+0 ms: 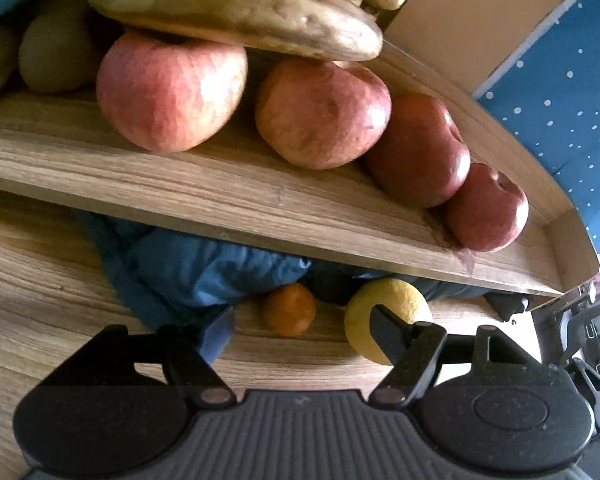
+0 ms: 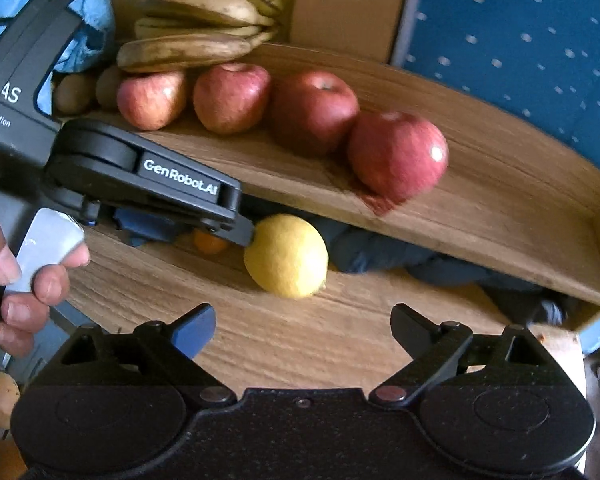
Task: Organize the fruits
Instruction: 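Move the left tool to the small orange while the right tool reaches the yellow lemon, then close the right tool on the yellow lemon while the left tool grips the small orange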
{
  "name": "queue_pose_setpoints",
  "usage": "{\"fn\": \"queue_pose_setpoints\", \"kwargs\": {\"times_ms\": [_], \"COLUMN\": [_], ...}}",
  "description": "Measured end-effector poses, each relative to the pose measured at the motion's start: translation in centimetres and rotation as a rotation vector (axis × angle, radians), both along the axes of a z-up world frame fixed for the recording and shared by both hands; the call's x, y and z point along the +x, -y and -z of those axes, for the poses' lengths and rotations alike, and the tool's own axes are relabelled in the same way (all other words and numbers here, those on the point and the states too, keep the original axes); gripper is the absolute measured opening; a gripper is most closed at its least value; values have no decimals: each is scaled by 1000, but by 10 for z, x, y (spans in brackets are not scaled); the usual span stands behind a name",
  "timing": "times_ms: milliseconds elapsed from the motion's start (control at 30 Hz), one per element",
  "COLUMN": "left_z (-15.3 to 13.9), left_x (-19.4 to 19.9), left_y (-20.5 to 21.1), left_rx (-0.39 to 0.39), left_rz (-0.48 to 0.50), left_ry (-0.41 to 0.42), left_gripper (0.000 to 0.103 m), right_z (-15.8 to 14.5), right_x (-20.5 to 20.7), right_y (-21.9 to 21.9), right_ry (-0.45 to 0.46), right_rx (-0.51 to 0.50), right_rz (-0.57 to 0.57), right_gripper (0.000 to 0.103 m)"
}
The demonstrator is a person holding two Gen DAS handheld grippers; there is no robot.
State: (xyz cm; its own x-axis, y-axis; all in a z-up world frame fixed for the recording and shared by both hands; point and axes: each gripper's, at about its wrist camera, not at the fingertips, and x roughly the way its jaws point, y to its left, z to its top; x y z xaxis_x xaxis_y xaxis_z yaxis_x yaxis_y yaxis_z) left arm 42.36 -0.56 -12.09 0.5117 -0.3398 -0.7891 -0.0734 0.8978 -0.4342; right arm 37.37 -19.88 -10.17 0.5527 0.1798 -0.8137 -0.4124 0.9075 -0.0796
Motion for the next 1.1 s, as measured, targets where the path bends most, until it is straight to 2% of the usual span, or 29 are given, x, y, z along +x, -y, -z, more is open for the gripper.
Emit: {"fn": "queue_pose_setpoints", "kwargs": {"times_ms": [233, 333, 633, 800, 1000, 1100], "left_z": [7, 6, 9, 5, 6, 5], "left_x": [5, 2, -3, -3, 1, 3], "left_y": [1, -7, -19, -22, -15, -16], "left_rx": [-38, -43, -48, -52, -44, -36], "left_rz": [-19, -30, -36, -36, -16, 1], "left_ry": [-6, -4, -14, -14, -16, -15], "left_gripper": [76, 70, 70, 70, 70, 70], "right_z": [12, 20, 30, 37, 44, 43], "right_x": [17, 23, 36, 43, 50, 47], "right_y": [-12, -17, -30, -38, -36, -34], "right_ry": [11, 17, 46, 63, 41, 44], "right_rx": [-36, -65, -86, -112, -73, -55], "right_rz": [-28, -27, -77, -110, -121, -117], "right_gripper": [91, 86, 80, 72, 59, 59]}}
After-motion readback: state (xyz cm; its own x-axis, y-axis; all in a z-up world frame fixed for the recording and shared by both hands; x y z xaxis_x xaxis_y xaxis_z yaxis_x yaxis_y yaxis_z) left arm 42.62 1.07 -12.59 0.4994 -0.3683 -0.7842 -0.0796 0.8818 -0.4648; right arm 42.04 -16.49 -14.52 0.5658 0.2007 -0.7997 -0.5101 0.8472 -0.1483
